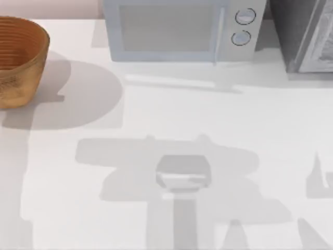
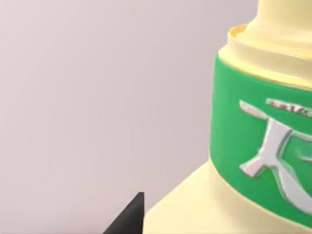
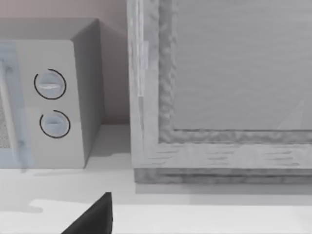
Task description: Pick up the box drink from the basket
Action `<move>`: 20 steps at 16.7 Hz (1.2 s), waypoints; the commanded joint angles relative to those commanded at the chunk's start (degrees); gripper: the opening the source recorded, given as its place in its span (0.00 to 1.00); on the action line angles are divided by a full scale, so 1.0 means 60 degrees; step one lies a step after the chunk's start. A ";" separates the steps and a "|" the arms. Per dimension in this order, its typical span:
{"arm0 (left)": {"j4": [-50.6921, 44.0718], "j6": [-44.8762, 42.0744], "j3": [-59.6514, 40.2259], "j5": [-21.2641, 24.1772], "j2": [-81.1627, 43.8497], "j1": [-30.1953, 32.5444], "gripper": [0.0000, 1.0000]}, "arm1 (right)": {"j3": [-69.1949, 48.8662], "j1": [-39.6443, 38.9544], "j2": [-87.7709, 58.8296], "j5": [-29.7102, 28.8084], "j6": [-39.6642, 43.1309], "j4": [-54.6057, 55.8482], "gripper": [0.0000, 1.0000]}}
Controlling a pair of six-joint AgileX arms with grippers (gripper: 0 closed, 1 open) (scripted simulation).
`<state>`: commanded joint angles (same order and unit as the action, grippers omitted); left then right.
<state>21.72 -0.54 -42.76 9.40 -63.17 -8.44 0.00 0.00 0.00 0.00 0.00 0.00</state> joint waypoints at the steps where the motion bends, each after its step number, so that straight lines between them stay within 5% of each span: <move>1: -0.0280 -0.0001 0.0571 -0.0127 0.0970 0.0120 0.00 | 0.0000 0.0000 0.0000 0.0000 0.0000 0.0000 1.00; 11: -0.3092 0.0065 0.6128 -0.1345 0.9455 0.1216 0.00 | 0.0000 0.0000 0.0000 0.0000 0.0000 0.0000 1.00; 20: -0.3602 0.0072 0.7119 -0.1561 1.0478 0.1378 0.00 | 0.0000 0.0000 0.0000 0.0000 0.0000 0.0000 1.00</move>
<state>0.10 -0.11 -0.04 0.03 -0.30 -0.17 0.00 0.00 0.00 0.00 0.00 0.00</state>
